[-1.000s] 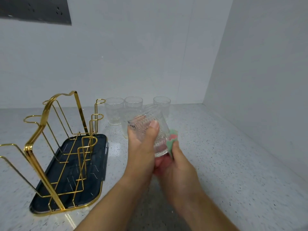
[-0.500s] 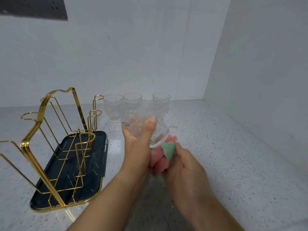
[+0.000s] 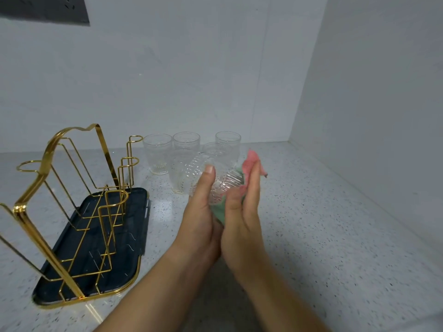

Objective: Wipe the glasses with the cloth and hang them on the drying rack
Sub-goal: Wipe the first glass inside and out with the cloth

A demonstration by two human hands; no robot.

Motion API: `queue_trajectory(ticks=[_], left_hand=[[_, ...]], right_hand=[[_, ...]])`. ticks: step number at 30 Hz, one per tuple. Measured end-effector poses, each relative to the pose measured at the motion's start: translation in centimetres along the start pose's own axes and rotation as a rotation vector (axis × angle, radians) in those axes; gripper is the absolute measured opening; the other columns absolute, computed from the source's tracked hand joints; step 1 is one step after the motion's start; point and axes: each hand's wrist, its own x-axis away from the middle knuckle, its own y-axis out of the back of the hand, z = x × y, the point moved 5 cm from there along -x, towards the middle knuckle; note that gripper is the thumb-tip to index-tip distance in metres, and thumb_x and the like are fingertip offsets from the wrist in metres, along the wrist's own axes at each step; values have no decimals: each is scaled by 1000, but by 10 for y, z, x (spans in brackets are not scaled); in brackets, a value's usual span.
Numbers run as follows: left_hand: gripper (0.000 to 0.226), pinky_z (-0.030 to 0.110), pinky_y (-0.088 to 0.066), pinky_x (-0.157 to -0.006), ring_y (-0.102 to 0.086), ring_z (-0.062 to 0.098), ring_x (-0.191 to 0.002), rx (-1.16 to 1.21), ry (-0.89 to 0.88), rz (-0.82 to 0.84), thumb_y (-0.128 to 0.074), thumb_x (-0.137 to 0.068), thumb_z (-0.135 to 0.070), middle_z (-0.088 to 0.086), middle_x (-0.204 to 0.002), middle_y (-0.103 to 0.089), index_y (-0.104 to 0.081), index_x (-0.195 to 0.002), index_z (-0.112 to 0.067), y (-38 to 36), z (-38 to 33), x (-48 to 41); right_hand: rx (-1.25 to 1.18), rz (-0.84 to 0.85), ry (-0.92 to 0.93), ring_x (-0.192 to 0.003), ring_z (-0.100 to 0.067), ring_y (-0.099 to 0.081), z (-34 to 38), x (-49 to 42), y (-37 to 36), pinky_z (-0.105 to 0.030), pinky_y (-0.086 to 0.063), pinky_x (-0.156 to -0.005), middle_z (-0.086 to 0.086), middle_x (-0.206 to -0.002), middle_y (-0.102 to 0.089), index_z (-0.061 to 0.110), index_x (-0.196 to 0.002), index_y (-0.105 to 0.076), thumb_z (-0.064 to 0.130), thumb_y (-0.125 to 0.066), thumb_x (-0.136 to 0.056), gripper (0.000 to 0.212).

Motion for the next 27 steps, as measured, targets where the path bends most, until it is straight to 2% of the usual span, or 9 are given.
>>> queue_trajectory(ticks=[2,4,6,9,14,17,20,24,27], left_hand=[[70,46,-40,-121,-62,31,-136,-25,-56,1,-63,-99,-46,20,-145,-64,-51,-150,-1,0,0,-3],[69,49,-56,-106,-70,35,-124,-114,-130,-52,-76,-93,-39,19,-137,-70,-49,-150,-12,3,-1,-5],[67,43,-64,-91,-77,31,-111,-214,-219,-111,-82,-83,-34,13,-128,-75,-51,-141,-22,5,-4,-3],[63,31,-63,-88,-76,19,-111,-405,-318,-130,-84,-81,-32,1,-122,-77,-50,-134,-29,7,-9,-1],[64,33,-56,-101,-71,9,-116,-534,-397,-154,-86,-79,-35,-5,-126,-71,-45,-128,-40,12,-18,-3],[65,30,-60,-92,-74,15,-113,-527,-401,-107,-84,-86,-20,2,-123,-73,-42,-133,-34,5,-8,3],[60,28,-63,-84,-76,18,-111,-422,-347,-31,-74,-91,-7,5,-120,-77,-43,-139,-26,-4,2,7],[63,23,-61,-82,-76,17,-112,-438,-365,-60,-77,-85,-22,-1,-120,-77,-48,-141,-23,2,-5,5],[65,24,-61,-83,-75,12,-109,-597,-396,-77,-88,-74,-39,-2,-117,-75,-52,-128,-35,5,-16,5]], right_hand=[[-190,-36,-192,-148,-6,-40,-2,-13,5,-40,-34,-122,20,-165,-32,52,-156,-25,68,-26,-100,58],[-632,-69,-484,-126,-28,-65,-9,-18,4,-53,-44,-114,-10,-139,-66,25,-141,-60,69,-34,-100,66],[-943,-63,-643,-112,-38,-72,-6,-13,-1,-55,-47,-108,-24,-123,-72,4,-127,-69,64,-36,-101,73],[-1079,-11,-637,-115,-36,-71,-1,-3,1,-49,-46,-107,-24,-127,-70,-3,-125,-70,57,-36,-104,72],[-952,77,-693,-134,-40,-56,8,7,10,-53,-31,-121,-29,-137,-63,-3,-139,-56,50,-33,-107,65],[-939,16,-651,-126,-43,-62,4,-4,21,-57,-38,-117,-30,-131,-66,-5,-137,-57,46,-35,-108,63],[-962,-41,-642,-122,-43,-65,4,-16,23,-55,-43,-113,-27,-128,-68,-1,-136,-60,56,-33,-106,69],[-965,71,-725,-125,-43,-63,0,-8,17,-54,-39,-116,-29,-132,-65,-3,-135,-59,62,-29,-104,78],[-872,102,-785,-130,-44,-59,-2,-9,22,-56,-34,-120,-30,-134,-64,-1,-138,-57,62,-28,-104,78]])
